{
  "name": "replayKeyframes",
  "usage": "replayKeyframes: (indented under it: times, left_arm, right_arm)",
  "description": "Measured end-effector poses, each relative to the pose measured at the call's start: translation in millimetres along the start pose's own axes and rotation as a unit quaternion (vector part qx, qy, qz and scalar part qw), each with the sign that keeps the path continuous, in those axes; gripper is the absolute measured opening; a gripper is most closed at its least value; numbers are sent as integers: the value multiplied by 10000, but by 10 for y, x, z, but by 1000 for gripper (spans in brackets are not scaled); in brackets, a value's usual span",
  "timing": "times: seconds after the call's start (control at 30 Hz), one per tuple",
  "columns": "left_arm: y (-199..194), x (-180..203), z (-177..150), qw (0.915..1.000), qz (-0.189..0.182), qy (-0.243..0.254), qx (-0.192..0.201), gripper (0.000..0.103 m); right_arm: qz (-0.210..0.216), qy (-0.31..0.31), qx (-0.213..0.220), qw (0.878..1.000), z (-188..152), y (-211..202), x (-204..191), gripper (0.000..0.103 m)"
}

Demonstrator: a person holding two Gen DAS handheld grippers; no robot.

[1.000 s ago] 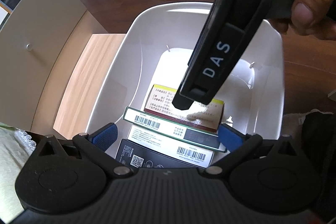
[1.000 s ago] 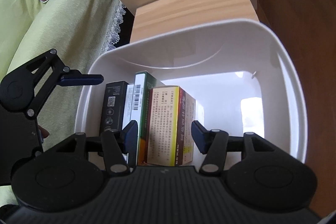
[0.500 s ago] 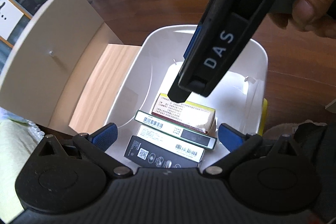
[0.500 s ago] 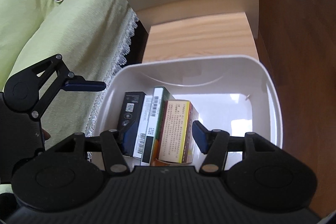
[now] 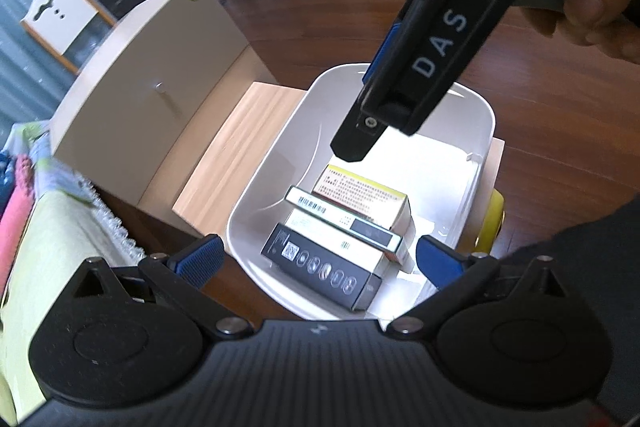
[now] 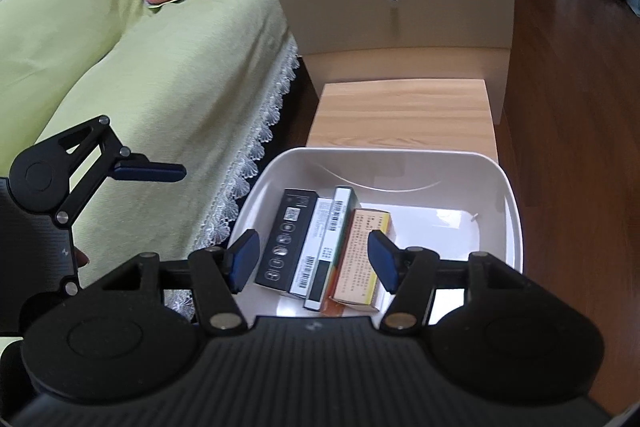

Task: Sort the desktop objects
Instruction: 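Lift the right tool from the basin and move toward the sofa boxes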

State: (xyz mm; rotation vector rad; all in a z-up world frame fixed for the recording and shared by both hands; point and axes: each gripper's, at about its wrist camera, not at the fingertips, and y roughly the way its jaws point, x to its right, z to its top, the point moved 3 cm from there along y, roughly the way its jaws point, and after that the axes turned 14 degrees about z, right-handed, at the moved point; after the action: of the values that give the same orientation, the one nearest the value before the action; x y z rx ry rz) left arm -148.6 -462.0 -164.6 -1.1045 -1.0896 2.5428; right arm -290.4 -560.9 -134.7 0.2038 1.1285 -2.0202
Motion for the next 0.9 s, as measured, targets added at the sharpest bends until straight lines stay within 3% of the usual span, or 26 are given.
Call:
replayKeyframes:
  times: [0.43,0.73,0.9]
  left_arm:
    - [-471,-224,-361,9962,485,-700,-192,103]
    - [-859,-443,-846,9831,1009,-1410,-592,103]
    - [-1111,-603,-1191,9698,1350,-1850,-834,103]
  right_arm:
    - [309,-464,111,9984,48,-205,-552,58]
    - [649,-991,-38,9929,92,-140,-1089,58]
    - [908,-1248,-140,9879,105,-41,-1430,58]
